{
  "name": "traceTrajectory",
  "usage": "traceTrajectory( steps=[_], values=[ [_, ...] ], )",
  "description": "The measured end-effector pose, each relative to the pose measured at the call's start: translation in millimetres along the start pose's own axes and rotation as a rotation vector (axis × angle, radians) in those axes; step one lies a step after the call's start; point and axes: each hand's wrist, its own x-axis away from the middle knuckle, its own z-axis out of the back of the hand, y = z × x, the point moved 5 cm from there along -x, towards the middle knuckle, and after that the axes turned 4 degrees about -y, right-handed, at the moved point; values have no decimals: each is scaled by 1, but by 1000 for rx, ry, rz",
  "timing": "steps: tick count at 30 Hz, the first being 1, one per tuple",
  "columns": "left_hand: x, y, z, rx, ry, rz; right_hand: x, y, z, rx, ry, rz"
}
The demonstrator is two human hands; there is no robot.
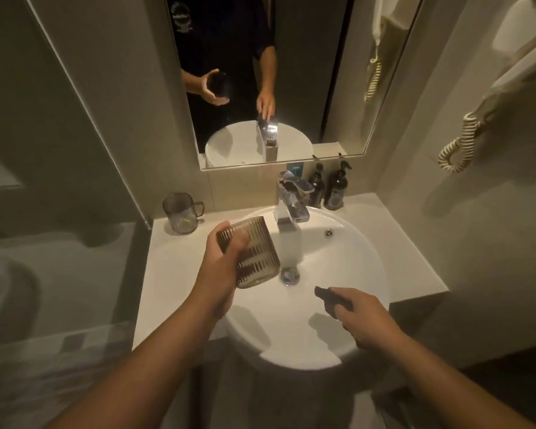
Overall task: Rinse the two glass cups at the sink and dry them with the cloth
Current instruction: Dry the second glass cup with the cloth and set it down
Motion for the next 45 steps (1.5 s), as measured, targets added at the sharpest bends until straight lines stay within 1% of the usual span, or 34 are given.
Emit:
traceTrajectory(
  steps=[3,6,10,14,17,19,21,22,25,27,29,30,32,35,38,41,45],
  values=[
    [18,-13,0,-296,-47,-103,7,4,-11,98,7,16],
    [35,-23,-1,-470,-73,-183,13,0,-23,220,-13,73],
    [58,-46,3,-677,-91,-223,20,3,-48,367,-29,128],
    [84,-69,7,-708,-48,-198,20,32,-86,546,-59,200],
    [107,-84,3,-728,5,-157,21,47,-91,634,-24,236],
    [122,-93,-5,-721,28,-146,23,56,-91,671,-53,229],
    [137,-97,-15,-707,56,-155,29,60,-86,634,-74,248],
    [144,-98,-19,-695,78,-168,34,59,-81,575,-63,268],
    [159,-97,-25,-653,130,-204,59,43,-51,251,-14,344],
    [168,-95,-28,-622,144,-209,79,30,-33,29,-92,389],
    [176,-91,-33,-613,137,-223,97,17,-25,-76,-239,454],
    [179,-89,-37,-617,121,-231,104,9,-24,-76,-297,498],
    [183,-81,-47,-639,92,-273,111,-3,-21,-53,-328,585],
    [182,-66,-54,-711,73,-338,110,-21,-12,-48,-258,657],
    [175,-55,-48,-800,36,-358,102,-36,-4,-49,-166,691],
    [166,-47,-32,-882,21,-360,90,-53,-5,-28,-103,732],
    [134,-36,-2,-948,54,-311,58,-80,-15,10,-69,759]
  ],
)
